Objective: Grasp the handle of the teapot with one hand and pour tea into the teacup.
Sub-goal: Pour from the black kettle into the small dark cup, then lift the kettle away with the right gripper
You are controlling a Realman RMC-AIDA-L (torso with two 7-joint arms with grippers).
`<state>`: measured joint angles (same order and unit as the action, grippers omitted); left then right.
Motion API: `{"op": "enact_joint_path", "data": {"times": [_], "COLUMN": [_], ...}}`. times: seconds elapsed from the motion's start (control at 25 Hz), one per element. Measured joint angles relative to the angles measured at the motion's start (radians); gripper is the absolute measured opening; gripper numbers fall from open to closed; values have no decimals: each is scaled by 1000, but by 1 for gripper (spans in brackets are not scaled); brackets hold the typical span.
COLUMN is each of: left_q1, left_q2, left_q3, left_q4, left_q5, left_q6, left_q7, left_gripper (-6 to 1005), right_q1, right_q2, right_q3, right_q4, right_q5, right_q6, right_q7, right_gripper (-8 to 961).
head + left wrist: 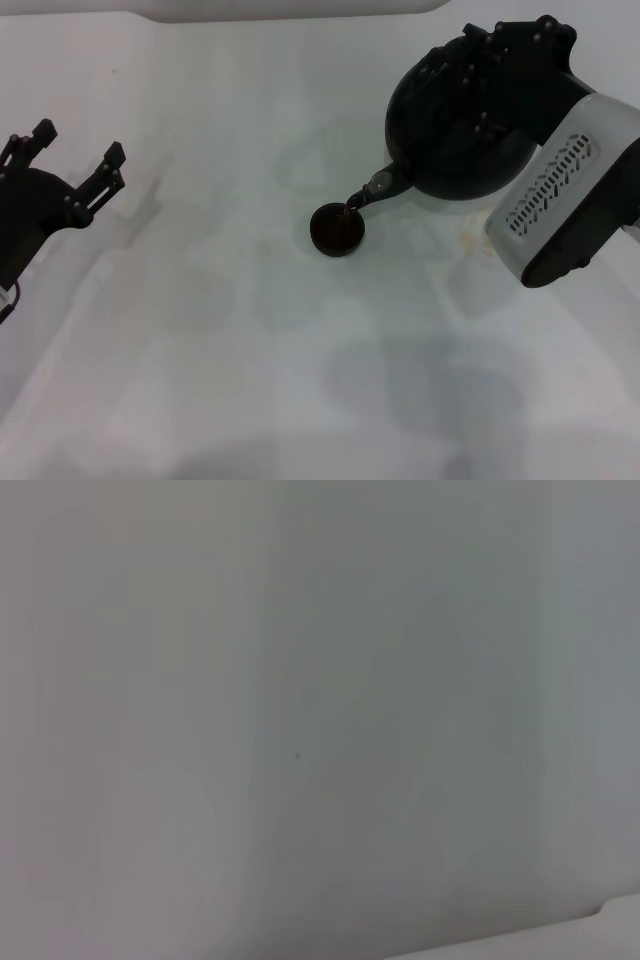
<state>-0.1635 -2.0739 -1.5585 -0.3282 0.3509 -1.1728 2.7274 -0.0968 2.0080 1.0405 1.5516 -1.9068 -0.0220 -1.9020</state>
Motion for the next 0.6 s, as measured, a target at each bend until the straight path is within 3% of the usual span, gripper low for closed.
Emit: {"op": "enact_joint_path", "data": {"times": [0.6], "left_q1": [-3], "left_q2": [0], "left_q3": [0], "left_q4": [0], "left_q5": [4], "left_q6": [1], "left_q7": [0], "left_gripper": [876], "right_q1": [4], "right_q2": [0], "right_q3": [-9], "right_q4": [-6], "right_q5": [-9], "right_q6": [-3], "right_q7": [-1], "right_gripper": [97]}}
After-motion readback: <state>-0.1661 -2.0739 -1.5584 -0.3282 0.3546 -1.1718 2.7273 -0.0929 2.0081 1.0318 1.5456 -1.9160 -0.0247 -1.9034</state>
